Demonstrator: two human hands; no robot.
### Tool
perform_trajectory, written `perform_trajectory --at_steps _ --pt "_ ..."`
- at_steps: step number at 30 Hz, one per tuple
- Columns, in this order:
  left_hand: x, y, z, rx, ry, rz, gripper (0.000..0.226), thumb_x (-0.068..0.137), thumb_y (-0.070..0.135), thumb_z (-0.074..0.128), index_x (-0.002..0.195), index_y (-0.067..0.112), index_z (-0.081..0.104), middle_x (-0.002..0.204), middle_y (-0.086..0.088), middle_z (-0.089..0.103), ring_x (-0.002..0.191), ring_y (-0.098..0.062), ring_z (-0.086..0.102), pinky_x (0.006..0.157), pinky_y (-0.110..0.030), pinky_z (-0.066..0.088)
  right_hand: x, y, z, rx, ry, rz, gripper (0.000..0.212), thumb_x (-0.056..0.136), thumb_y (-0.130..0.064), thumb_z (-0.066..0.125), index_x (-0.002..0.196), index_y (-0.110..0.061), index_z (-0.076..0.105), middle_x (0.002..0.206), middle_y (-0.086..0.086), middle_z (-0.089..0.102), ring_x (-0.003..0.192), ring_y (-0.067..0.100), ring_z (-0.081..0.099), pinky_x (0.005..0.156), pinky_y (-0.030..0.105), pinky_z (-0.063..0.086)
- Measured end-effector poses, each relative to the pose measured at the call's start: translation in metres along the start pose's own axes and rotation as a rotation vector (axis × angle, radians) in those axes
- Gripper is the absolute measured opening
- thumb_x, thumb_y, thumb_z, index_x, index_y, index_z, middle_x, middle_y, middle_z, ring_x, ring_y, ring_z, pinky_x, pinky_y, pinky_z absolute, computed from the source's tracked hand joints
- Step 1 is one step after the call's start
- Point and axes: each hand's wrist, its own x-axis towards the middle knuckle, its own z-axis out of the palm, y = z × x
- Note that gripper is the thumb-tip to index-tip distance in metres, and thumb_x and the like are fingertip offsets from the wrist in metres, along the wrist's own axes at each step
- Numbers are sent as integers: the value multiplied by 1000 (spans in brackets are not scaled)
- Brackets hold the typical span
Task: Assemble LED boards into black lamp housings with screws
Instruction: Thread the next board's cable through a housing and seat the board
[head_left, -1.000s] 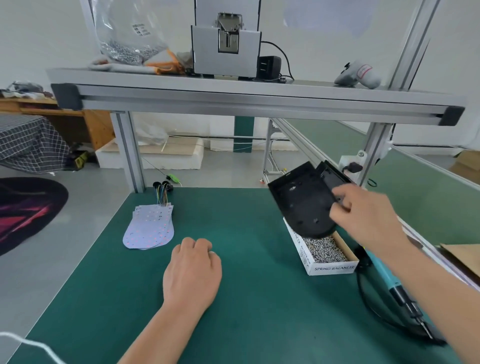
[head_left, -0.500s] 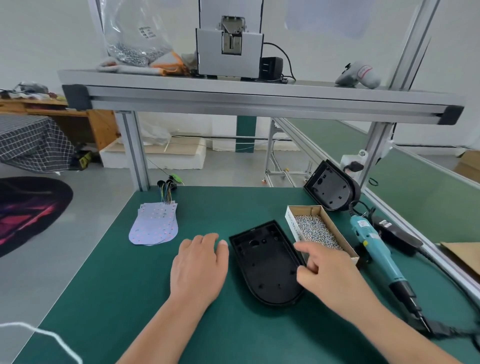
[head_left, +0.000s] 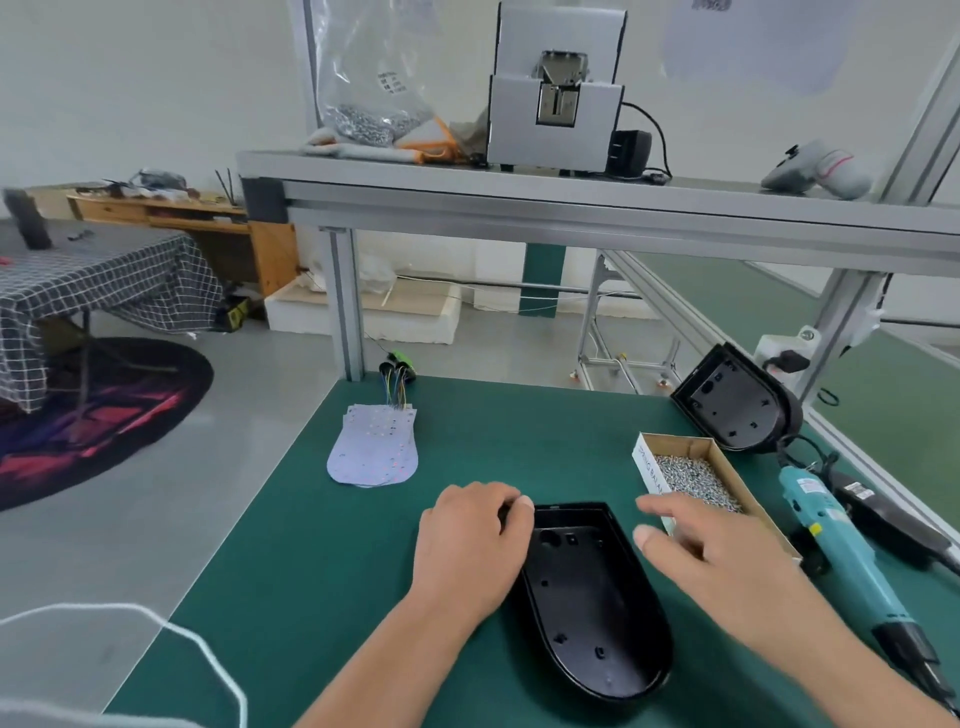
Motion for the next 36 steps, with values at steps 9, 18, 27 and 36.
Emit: perform_trajectory --at_steps 9,18,27,36 --pt "6 -11 1 -264 161 -126 34 105 41 36 71 36 40 66 12 39 72 -16 39 63 -37 34 165 -81 55 147 -73 -126 19 99 -30 64 83 -21 72 74 -8 74 55 2 61 57 29 49" --pt "9 -20 1 -592 316 -315 25 95 60 34 109 59 55 113 44 51 120 2 52 100 -30 47 287 -149 164 85 -167 -120 37 100 -31 62 72 -7 61 70 13 67 61 25 60 65 36 52" --pt "12 -22 5 -674 399 -407 25 107 37 50 107 60 61 112 27 61 113 7 55 89 -11 44 325 -159 205 -175 -88 -156 53 96 -40 67 59 -17 39 54 0 40 52 23 40 54 33 26" --pt "12 -22 6 -645 410 -426 24 106 37 52 107 59 62 110 26 61 110 9 57 89 -12 42 348 -146 201 103 -195 76 12 86 -4 65 75 -1 66 61 13 62 55 25 58 53 30 47"
